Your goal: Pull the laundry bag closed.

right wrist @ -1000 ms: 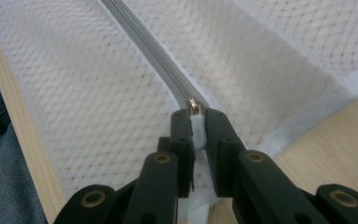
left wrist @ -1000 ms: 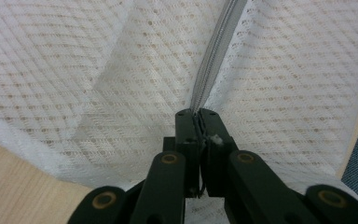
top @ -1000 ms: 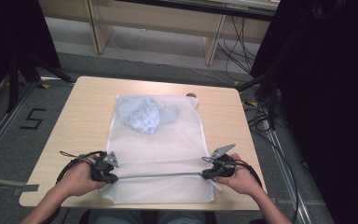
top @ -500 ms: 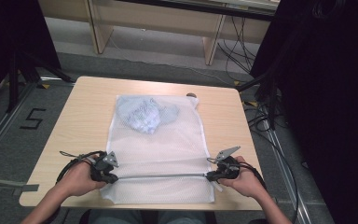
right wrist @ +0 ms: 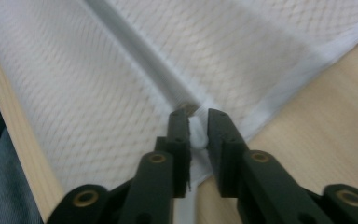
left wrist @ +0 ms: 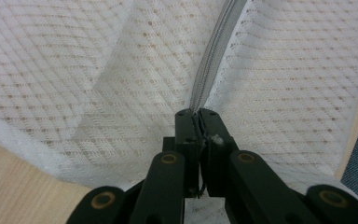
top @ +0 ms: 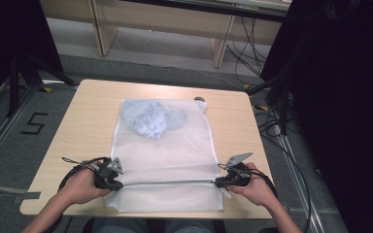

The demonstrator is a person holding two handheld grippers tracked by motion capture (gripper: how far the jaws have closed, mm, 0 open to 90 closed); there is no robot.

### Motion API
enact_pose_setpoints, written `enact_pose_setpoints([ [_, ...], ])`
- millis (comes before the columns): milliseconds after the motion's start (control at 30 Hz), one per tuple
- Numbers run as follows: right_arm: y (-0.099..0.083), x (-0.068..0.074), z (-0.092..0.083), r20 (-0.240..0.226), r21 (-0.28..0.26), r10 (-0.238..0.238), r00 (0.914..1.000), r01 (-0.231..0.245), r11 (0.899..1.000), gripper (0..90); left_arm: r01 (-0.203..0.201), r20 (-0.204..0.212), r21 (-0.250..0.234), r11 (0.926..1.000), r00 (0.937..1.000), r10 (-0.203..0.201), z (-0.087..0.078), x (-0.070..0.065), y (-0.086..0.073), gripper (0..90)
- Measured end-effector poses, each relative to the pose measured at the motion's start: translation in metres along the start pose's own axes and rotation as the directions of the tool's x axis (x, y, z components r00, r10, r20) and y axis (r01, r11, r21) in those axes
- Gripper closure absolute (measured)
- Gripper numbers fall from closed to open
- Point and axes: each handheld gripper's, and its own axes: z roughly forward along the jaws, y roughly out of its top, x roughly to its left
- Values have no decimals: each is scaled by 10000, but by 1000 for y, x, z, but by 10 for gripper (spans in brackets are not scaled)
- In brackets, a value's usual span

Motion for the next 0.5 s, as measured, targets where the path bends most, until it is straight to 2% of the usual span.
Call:
enact_pose_setpoints([
  [67, 1, -1, -4, -80, -640, 320, 9995, -324, 9974, 688, -46, -37, 22, 10000, 10000, 46, 0, 0, 0, 856],
  [100, 1, -1, -2, -91, -1152, 475, 9988, -482, 9922, 669, -115, -108, 96, 9999, 9999, 116, -1, 0, 0, 851],
  [133, 2, -1, -6, 10, -1055, 476, 9989, -472, 9933, 650, -147, -166, 132, 9998, 9998, 149, -1, 0, 0, 842],
  [167, 4, 1, -7, 75, -1229, 632, 9980, -618, 9905, 641, -222, -212, 185, 9996, 9995, 226, -1, -1, 1, 829],
  [200, 6, -1, -7, 469, -1500, 398, 9981, -324, 9882, 638, -330, -224, 269, 9991, 9992, 336, -1, -1, 1, 801],
  [233, 6, -1, -8, 571, -1574, 419, 9975, -325, 9870, 636, -390, -244, 315, 9987, 9989, 398, -2, -1, 1, 774],
  [267, 7, -1, -6, 652, -1939, 471, 9968, -336, 9804, 631, -145, -268, 126, 9998, 9995, 148, -1, -3, 0, 739],
  [300, 8, 0, -7, 716, -1900, 632, 9954, -486, 9806, 622, -120, -327, 80, 9999, 9994, 122, -1, -3, 0, 709],
  [333, 8, -2, -8, 933, -1973, 538, 9942, -345, 9797, 615, 124, -220, -33, 9999, 9997, -125, -2, -4, -1, 666],
  [367, 9, -3, -11, 1036, -1893, 610, 9928, -405, 9811, 610, 245, -118, -141, 9996, 9996, -246, -4, -3, -2, 626],
  [400, 9, -3, -11, 1197, -2067, 755, 9899, -496, 9771, 607, 385, -54, -309, 9988, 9992, -387, -8, -1, -3, 582],
  [433, 8, -4, -13, 1339, -2009, 828, 9875, -547, 9781, 603, 558, 58, -482, 9973, 9984, -556, -12, 0, -5, 550],
  [467, 7, -6, -11, 1438, -2280, 1003, 9845, -657, 9714, 601, 865, 145, -692, 9938, 9962, -857, -17, 1, -6, 513],
  [500, 5, -9, -11, 1781, -2296, 1187, 9768, -761, 9703, 601, 923, 131, -800, 9925, 9957, -915, -20, 2, -7, 437],
])
